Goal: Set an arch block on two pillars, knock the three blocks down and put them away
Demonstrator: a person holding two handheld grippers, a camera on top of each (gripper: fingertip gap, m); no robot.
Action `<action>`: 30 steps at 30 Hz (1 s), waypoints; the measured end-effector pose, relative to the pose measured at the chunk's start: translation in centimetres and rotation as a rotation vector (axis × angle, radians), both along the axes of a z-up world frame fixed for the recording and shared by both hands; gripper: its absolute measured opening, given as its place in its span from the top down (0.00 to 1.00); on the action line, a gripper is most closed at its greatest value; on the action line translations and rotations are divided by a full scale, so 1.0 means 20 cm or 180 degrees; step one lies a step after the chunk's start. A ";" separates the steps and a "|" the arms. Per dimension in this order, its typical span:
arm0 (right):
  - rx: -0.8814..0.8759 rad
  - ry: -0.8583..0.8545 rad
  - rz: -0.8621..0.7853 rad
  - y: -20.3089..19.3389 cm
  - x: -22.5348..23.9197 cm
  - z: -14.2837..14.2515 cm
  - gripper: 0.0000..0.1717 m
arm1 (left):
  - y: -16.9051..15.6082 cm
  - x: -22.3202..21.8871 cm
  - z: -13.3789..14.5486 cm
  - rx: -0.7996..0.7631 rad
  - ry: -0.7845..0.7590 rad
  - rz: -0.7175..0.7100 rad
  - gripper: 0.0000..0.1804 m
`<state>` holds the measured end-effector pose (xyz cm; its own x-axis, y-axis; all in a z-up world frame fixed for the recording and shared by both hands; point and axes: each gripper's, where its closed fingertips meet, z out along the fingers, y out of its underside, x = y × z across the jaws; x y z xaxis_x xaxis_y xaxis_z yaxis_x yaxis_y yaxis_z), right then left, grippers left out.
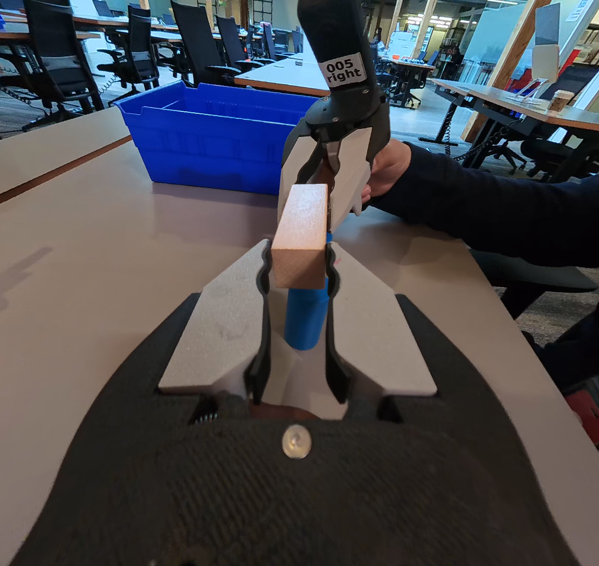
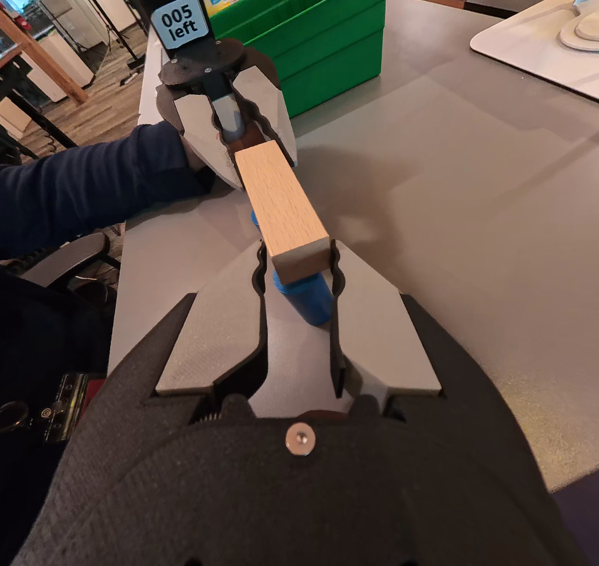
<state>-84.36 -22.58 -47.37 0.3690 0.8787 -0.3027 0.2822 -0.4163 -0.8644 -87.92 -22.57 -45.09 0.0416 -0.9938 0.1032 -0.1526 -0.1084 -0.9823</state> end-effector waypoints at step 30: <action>-0.0063 -0.0068 0.0034 -0.01 0.00 -0.03 0.78 | -0.02 0.00 -0.03 0.0154 0.0082 0.0069 0.83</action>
<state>-84.27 -22.79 -48.01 0.3662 0.8766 -0.3123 0.3051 -0.4301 -0.8496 -87.87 -22.95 -45.77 0.0651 -0.9964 0.0538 -0.1761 -0.0645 -0.9823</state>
